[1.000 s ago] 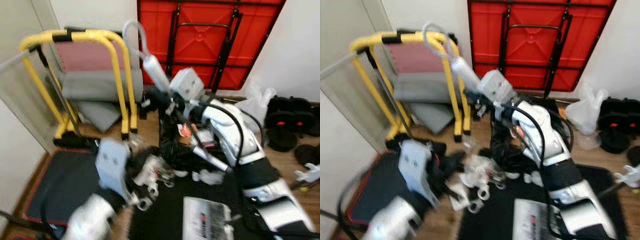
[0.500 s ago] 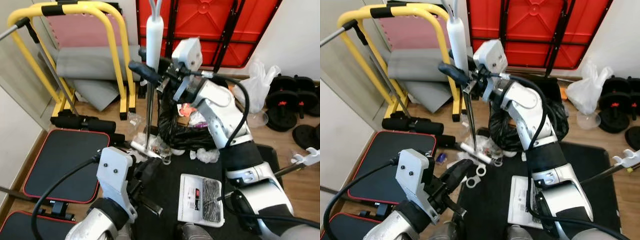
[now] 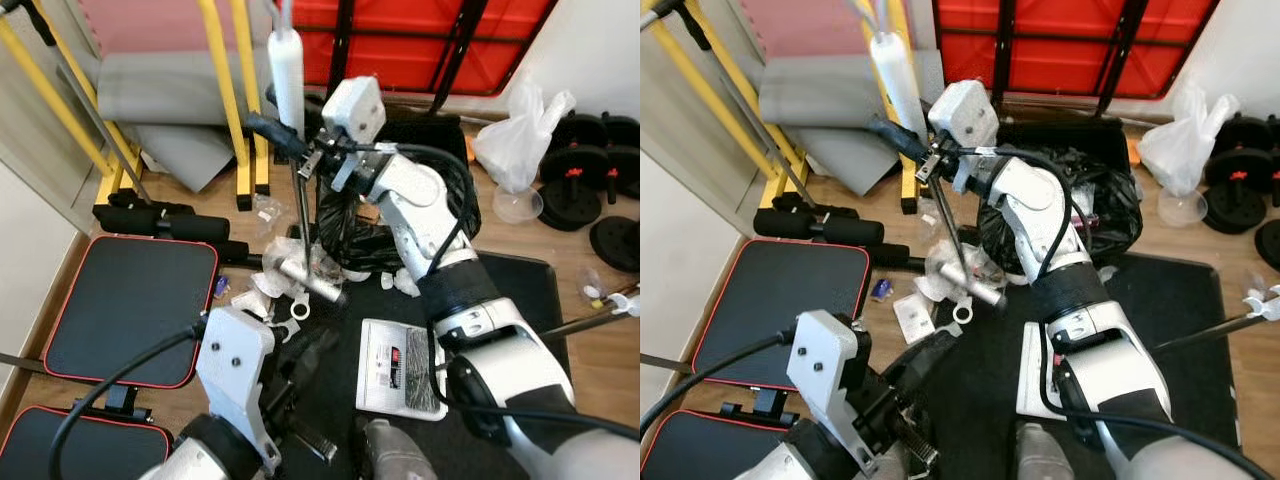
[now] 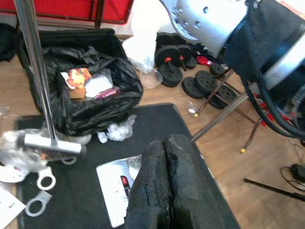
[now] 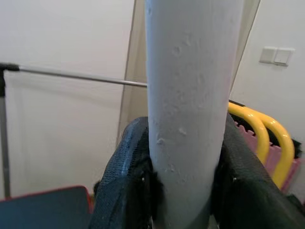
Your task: Sweep floor
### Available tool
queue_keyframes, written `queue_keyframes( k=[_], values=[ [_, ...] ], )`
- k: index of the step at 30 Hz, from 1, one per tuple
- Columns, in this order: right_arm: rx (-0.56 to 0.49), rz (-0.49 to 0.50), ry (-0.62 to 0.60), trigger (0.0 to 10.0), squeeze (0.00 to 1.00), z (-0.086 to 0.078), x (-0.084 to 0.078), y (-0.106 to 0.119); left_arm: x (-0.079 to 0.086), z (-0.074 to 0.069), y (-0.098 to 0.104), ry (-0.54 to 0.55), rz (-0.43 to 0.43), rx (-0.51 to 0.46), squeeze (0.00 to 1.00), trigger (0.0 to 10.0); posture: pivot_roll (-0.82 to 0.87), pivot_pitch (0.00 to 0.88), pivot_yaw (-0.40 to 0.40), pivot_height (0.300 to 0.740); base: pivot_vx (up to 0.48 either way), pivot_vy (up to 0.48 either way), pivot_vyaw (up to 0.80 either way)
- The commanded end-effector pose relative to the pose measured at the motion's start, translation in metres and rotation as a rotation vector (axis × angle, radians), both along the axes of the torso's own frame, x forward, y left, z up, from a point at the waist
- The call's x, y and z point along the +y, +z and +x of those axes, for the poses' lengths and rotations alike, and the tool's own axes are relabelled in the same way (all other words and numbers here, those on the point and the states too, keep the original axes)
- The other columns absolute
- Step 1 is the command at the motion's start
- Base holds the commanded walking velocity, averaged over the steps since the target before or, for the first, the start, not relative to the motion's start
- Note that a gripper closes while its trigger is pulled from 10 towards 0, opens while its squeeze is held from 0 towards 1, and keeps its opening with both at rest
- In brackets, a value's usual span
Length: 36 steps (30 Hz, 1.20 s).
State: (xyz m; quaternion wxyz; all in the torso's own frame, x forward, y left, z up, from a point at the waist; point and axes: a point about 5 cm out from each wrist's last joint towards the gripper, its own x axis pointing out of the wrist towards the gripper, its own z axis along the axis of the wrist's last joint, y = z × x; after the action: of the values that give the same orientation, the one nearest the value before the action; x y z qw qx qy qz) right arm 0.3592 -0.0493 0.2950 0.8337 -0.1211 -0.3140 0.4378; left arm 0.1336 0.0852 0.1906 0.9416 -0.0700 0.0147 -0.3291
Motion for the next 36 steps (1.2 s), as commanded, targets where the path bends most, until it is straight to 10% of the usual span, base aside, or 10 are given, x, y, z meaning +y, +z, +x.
queue_keyframes(
  k=[1, 18, 24, 36],
  values=[
    [-0.095, 0.018, 0.002, 10.0, 0.0, -0.002, 0.006, 0.016, -0.001, -0.006, -0.002, 0.035, -0.012, 0.027, 0.0, 10.0, 0.06, 0.386, -0.058, 0.74, 0.0, 0.0, 0.0],
    [-0.2, -0.129, -0.015, 10.0, 0.0, 0.008, 0.023, 0.02, -0.007, -0.022, -0.005, 0.021, -0.048, 0.04, 0.0, 10.0, 0.12, 0.441, -0.051, 0.74, 0.0, 0.0, 0.0],
    [0.065, -0.364, 0.059, 10.0, 0.0, 0.013, 0.031, -0.044, -0.009, -0.024, -0.005, 0.028, -0.053, 0.041, 0.0, 10.0, 0.11, 0.435, -0.056, 0.74, 0.0, 0.0, 0.0],
    [0.276, -0.35, 0.217, 10.0, 0.0, 0.018, 0.01, -0.044, -0.007, -0.02, -0.004, 0.032, -0.05, 0.032, 0.0, 10.0, 0.06, 0.408, -0.059, 0.74, 0.0, 0.0, 0.0]
  ],
)
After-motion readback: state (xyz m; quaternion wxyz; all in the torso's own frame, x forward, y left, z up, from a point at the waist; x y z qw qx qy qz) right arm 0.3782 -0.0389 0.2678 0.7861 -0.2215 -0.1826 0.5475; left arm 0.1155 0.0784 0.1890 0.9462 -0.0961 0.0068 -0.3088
